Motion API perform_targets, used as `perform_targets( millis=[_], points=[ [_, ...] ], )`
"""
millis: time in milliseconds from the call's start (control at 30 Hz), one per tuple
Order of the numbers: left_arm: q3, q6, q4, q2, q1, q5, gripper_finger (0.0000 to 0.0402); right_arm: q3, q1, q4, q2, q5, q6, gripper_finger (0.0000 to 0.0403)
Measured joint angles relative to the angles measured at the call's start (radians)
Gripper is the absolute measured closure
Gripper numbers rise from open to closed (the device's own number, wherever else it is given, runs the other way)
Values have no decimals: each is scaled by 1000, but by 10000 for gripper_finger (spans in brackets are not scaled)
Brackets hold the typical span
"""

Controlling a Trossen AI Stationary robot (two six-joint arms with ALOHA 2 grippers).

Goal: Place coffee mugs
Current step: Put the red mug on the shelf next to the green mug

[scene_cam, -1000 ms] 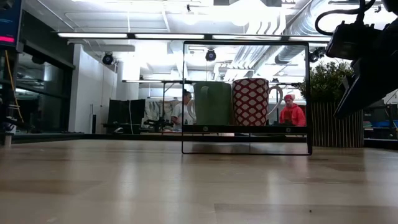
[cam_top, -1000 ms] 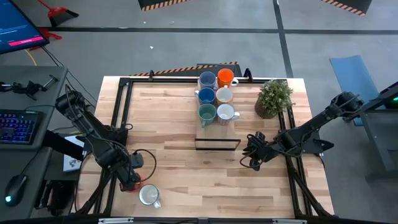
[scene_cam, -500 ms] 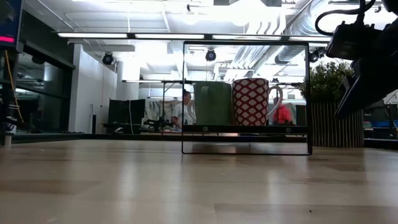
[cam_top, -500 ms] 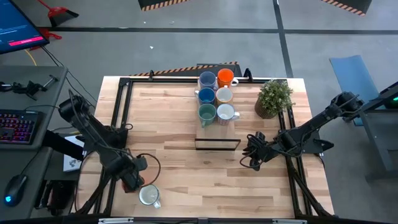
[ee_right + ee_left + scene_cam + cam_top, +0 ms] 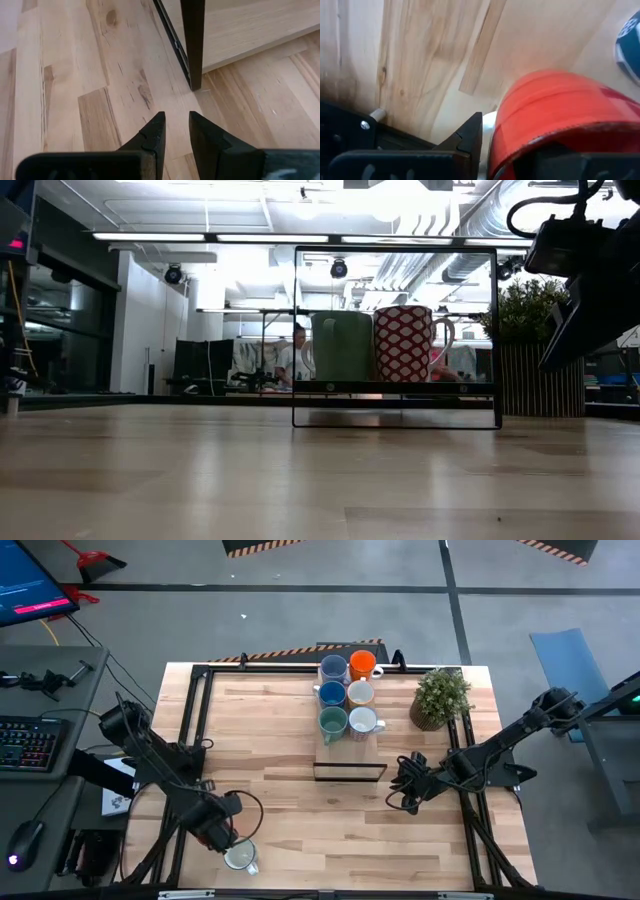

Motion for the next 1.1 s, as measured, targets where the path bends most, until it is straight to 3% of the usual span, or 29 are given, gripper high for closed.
perform_targets(
  millis=[100, 233, 433, 600, 733, 933, 1100],
  points=[
    [0, -2, -2, 0, 4, 28, 340, 0, 0, 0, 0, 0, -1, 336],
    [2, -8, -3, -6, 17, 71, 389, 0, 0, -1, 0, 2, -1, 336],
    [2, 17, -19, -10, 56, 89, 395, 0, 0, -9, 0, 26, -2, 336],
    [-2, 34, -129, -71, 121, 51, 397, 0, 0, -9, 0, 49, -2, 336],
    [0, 29, -221, -176, 201, -3, 397, 0, 0, -8, 0, 66, -1, 336],
    [26, -6, -216, -320, 379, -149, 397, 0, 0, -7, 0, 69, 28, 336],
    [143, 157, -195, -319, 545, -264, 397, 0, 0, -41, 0, 70, 43, 336]
  ],
)
